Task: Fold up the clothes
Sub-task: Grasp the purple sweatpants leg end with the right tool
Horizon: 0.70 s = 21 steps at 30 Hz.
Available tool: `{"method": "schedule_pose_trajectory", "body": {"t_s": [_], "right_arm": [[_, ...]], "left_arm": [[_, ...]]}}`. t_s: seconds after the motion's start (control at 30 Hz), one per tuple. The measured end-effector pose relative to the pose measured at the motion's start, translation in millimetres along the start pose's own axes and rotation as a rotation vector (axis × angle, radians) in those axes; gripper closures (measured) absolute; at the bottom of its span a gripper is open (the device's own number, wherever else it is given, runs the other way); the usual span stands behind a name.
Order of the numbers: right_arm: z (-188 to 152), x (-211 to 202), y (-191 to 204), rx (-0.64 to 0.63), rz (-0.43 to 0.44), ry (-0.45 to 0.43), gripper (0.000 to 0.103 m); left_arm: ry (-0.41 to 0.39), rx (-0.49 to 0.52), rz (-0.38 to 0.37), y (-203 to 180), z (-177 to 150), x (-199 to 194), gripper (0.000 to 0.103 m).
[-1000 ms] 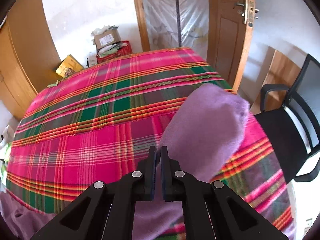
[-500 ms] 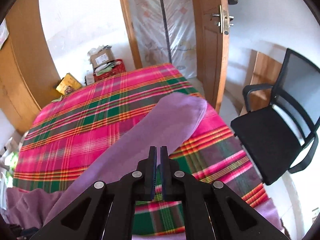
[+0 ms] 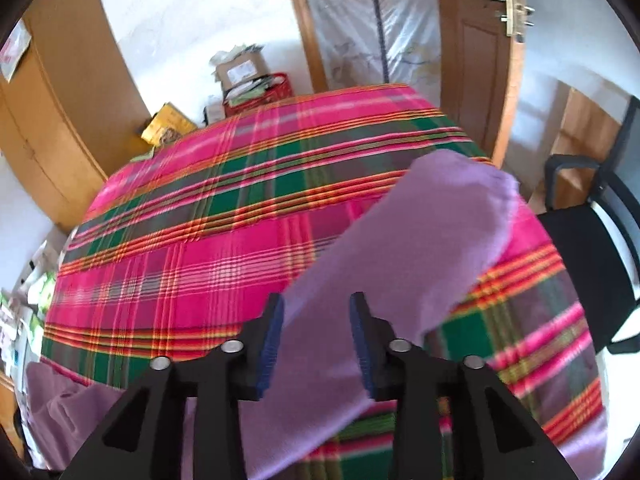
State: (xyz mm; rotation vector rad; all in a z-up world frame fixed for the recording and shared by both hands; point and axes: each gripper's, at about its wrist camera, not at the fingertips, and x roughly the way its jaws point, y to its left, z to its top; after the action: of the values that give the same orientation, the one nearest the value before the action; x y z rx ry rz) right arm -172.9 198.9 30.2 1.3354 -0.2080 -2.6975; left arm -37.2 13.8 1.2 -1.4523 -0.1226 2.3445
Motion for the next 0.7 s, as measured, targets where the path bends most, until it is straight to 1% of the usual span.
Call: {"method": "schedule_pose_trajectory", "body": {"t_s": [0.17,0.3,0.37,0.5,0.6,0.7], "right_arm": [[13.1,22.9,9.1,0.022,-0.03,0.026,0.062],[21.4,39.4,12.2,0.026,-0.099,0.059,0.062],[23.8,47.8,12.8,0.029,-0.137,0.091,0.062],[25.5,57.8,5.5,0.066,-0.188,0.131,0.062],[27.0,59.2,-2.1,0.102,-0.181,0.14,0.062],[26.9,58.6,-5.6,0.107,-0.178,0.142,0.063]], "left_arm": [[-0.002,0.009,-0.012,2.6,-0.4,0.9,0.088],[-0.003,0.013,-0.019,3.7,-0.2,1.4,0.088],[-0.004,0.017,-0.021,3.5,-0.9,2.3,0.088],[-0.008,0.02,-0.026,3.1,-2.3,2.8,0.088],[-0.014,0.023,-0.027,3.3,-5.4,1.0,0.088],[-0.016,0.026,-0.027,3.4,-7.2,0.2,0.088]]}}
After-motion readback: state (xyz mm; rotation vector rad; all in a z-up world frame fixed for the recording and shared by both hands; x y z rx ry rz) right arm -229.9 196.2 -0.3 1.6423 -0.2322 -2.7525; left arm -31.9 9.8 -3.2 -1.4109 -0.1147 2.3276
